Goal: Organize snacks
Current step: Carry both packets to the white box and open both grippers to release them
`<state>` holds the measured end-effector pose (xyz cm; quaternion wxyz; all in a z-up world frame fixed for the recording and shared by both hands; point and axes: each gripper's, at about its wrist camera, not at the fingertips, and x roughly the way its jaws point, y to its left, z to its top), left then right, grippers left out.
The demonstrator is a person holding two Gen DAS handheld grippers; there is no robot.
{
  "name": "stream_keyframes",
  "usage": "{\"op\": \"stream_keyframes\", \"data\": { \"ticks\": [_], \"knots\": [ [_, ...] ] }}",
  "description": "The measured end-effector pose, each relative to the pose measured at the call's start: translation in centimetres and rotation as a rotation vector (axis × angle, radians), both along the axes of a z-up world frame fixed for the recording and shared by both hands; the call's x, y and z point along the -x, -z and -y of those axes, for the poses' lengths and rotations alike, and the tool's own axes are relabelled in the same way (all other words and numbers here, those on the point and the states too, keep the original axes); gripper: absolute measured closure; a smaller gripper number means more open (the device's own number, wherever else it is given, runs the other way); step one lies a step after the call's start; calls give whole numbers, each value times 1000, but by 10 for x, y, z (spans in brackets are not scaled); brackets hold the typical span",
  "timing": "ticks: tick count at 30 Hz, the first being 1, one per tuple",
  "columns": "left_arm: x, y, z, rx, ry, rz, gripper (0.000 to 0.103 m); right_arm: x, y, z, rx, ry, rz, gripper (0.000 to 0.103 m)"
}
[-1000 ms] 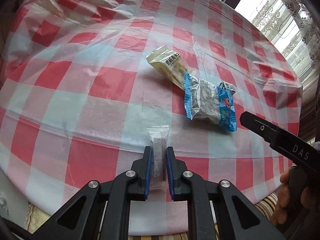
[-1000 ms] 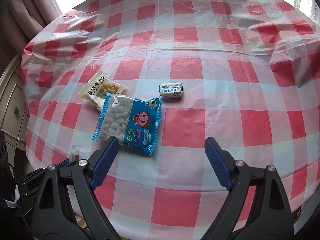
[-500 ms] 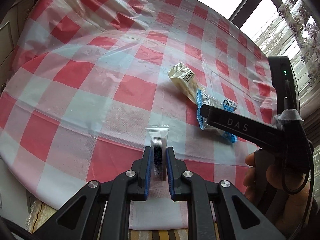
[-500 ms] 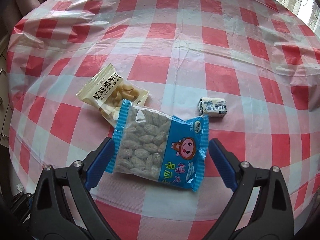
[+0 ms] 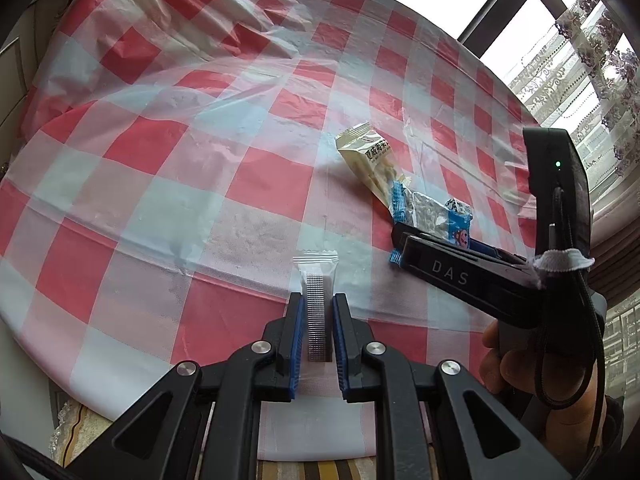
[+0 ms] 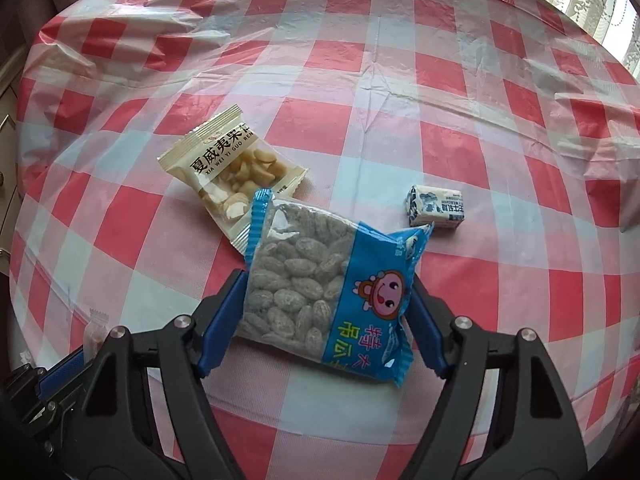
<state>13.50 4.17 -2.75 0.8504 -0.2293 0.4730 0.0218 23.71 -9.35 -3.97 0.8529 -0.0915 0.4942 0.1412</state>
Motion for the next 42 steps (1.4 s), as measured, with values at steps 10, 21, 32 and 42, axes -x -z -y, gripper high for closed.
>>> {"op": "stream_keyframes", "data": {
  "ticks": [10,21,32,42],
  "knots": [
    [-1,-8,10,-22,28,16,88,21,-11,37,-60,28,-2,30],
    [0,-21,36,-50,81,25,88,48,-32,89,-102,70,37,30],
    [-3,-32,87,-118,183,24,88,69,-40,151,-135,150,56,30],
    [-5,-41,140,-158,293,35,88,92,-43,215,-147,244,71,30]
  ]
}}
